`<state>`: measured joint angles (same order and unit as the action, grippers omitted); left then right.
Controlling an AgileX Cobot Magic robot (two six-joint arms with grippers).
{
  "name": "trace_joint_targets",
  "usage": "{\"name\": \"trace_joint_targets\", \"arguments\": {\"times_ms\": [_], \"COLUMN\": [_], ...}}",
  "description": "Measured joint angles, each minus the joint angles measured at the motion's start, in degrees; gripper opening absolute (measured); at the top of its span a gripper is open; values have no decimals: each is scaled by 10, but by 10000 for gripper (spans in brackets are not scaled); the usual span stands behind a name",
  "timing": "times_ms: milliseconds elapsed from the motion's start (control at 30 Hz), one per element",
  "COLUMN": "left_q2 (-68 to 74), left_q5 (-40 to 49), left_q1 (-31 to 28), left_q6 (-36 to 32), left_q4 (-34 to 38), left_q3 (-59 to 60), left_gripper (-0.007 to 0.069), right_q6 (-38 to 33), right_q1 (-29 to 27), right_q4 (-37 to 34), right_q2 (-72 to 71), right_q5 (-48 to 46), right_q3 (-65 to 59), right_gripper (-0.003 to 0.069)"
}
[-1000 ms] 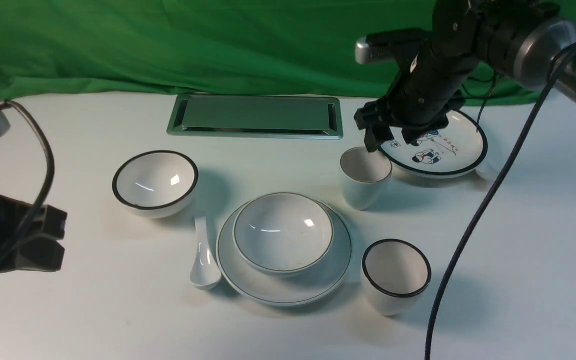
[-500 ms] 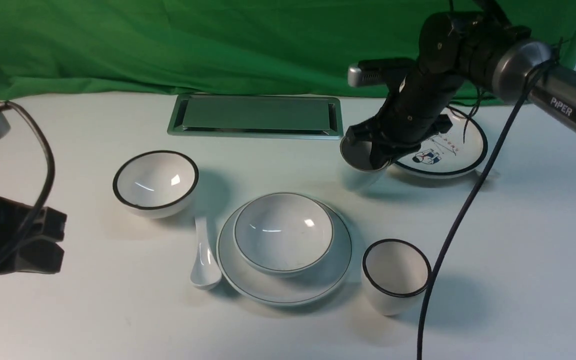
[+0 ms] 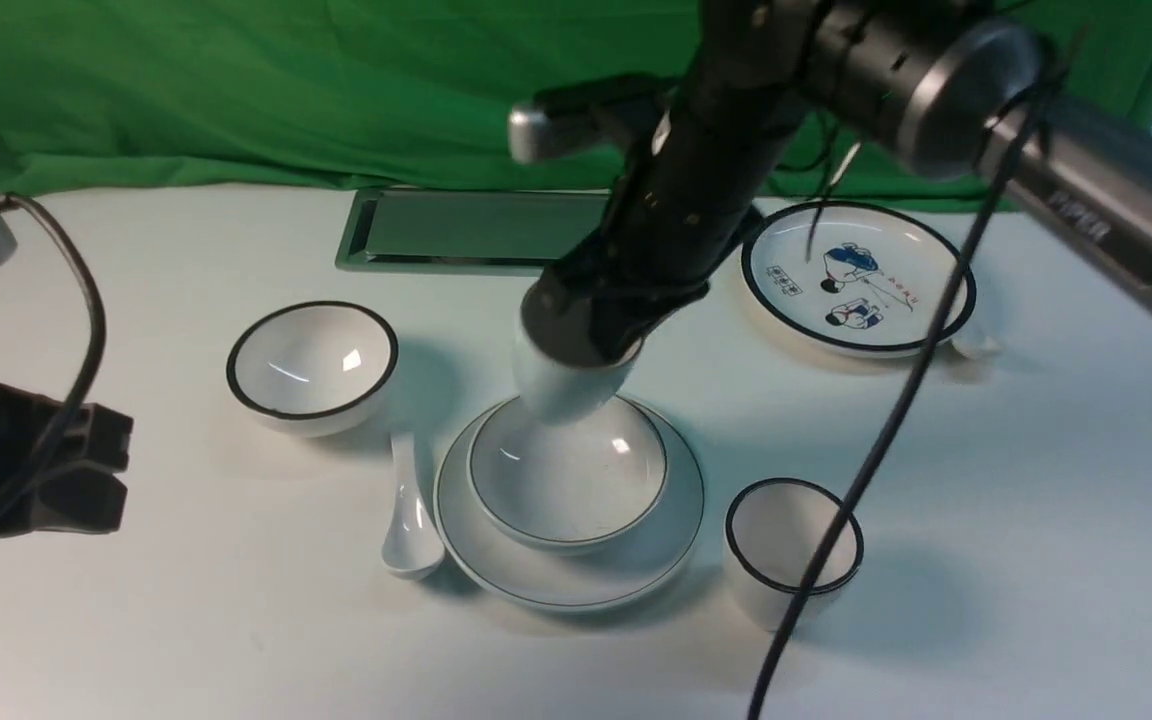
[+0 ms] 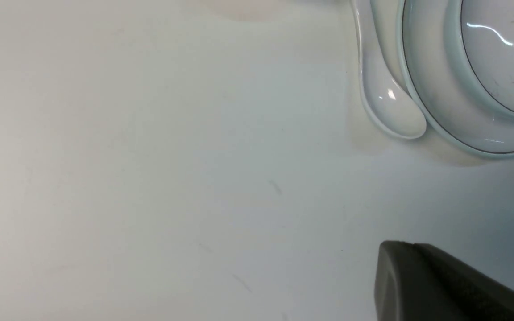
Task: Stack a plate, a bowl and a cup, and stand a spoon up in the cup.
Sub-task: Use the right arm to put the blue teacup into the blue rice bowl in the middle, then use the left arm to grab a blue soup spoon
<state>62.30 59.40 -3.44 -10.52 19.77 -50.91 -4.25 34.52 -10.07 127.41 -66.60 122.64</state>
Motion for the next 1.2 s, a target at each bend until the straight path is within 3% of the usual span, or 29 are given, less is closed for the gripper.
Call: {"name": "trace_joint_targets", "arguments": {"times_ms": [333,533,833,1033,1200], "left_q2": [0,0,2,56,157], "left_q5": [2,2,2,-28,-46], "left_q1": [0,0,0,59,168], "left_q6": [0,0,21,65,182], "left_q4": [-6,-7,2,-18,-121], "left_q3": [0,0,-2,-50,-93], "left_gripper": [6,6,4,-3,-6], "right_q6": [10,18,19,35,38], "right_q1": [13,13,13,11,-5], "right_q4": [30,39,78,153,174], "right_q2": [48,48,-16,-170,-291], "right_q5": [0,0,-1,-3,-3], "right_q3": [0,0,12,5,-95], "right_gripper": [139,302,369,374,356]}}
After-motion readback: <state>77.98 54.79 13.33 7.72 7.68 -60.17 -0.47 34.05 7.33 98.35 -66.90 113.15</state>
